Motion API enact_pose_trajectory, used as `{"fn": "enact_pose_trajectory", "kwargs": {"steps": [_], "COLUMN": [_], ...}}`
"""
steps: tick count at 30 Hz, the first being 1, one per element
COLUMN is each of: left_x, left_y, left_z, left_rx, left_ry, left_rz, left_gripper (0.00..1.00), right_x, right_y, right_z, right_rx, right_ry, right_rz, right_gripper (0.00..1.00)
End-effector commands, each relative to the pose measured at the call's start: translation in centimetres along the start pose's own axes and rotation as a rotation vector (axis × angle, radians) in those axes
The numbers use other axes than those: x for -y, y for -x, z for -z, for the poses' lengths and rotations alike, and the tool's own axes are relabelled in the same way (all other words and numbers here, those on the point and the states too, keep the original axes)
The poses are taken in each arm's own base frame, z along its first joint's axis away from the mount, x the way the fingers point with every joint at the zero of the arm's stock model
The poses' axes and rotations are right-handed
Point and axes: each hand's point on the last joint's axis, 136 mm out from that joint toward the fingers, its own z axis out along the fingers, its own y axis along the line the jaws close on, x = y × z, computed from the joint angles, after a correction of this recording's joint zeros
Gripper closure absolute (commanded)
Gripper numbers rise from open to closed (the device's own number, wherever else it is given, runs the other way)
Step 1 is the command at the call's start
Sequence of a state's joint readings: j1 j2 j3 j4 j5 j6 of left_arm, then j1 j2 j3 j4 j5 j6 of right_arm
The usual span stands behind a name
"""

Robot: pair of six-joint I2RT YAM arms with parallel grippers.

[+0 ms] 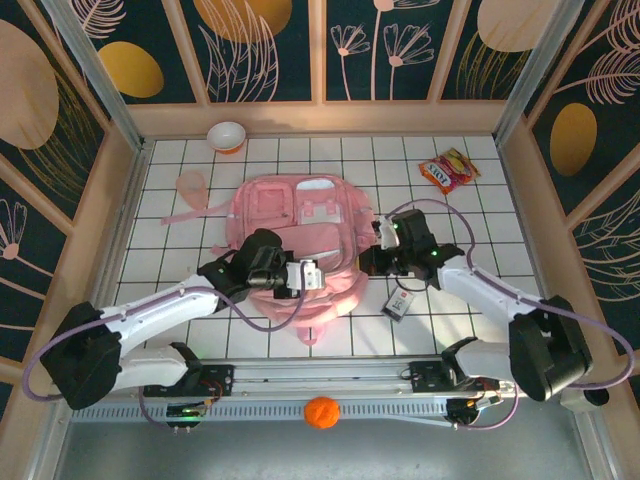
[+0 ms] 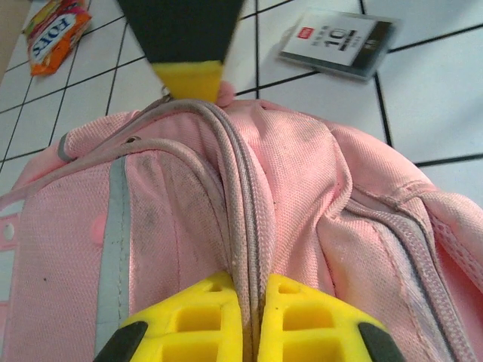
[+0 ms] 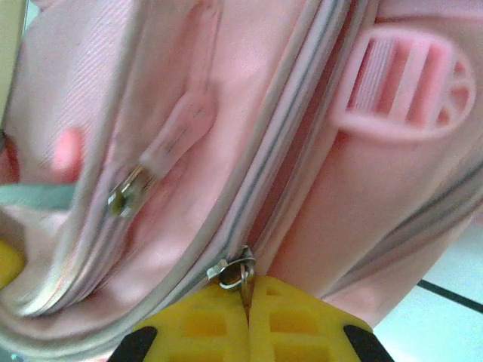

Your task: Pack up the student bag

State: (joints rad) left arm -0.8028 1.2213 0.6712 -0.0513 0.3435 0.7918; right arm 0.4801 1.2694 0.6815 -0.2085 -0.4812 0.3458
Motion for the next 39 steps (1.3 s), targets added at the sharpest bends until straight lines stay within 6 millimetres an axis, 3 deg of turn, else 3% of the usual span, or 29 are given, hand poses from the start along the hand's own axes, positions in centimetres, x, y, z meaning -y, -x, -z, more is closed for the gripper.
{"fn": "enact_pose_trajectory", "kwargs": {"steps": [1,9,15,20,26,33,39], "left_x": [4.7,5.5,5.8,4.5,1.5,4.2,4.6], "left_y": [0.7,0.4,0.0,-0.3,1.5,3.3,3.5], "left_z": [1.8,3.1,3.5,3.9,6.2,7.7,7.9], "left_rx": [0.061,0.056,0.044,0.012,0.114,0.181,0.188], "left_ry": [-0.208,-0.213,-0.209,-0.145,-0.036,-0.183,-0.204], "left_rz": [-0.079,-0.120,-0.129,-0.112,-0.020,-0.054,-0.103], "left_gripper": [1.00,1.00,1.00,1.00,1.00,1.00,1.00], "right_x": [3.6,7.1,8.7,9.3,9.1,6.8,8.3], "right_y": [5.3,10.4,11.9,11.5,9.3,9.2,9.4], "right_z": [0.5,0.5,0.3,0.2,1.2,1.9,0.6], "right_rx": [0.143,0.183,0.173,0.135,0.116,0.207,0.194], "right_ry": [-0.125,-0.179,-0.224,-0.263,-0.285,-0.227,-0.275], "right_rz": [0.017,0.027,0.049,0.100,0.138,0.136,0.090], "right_gripper": [1.00,1.00,1.00,1.00,1.00,1.00,1.00]}}
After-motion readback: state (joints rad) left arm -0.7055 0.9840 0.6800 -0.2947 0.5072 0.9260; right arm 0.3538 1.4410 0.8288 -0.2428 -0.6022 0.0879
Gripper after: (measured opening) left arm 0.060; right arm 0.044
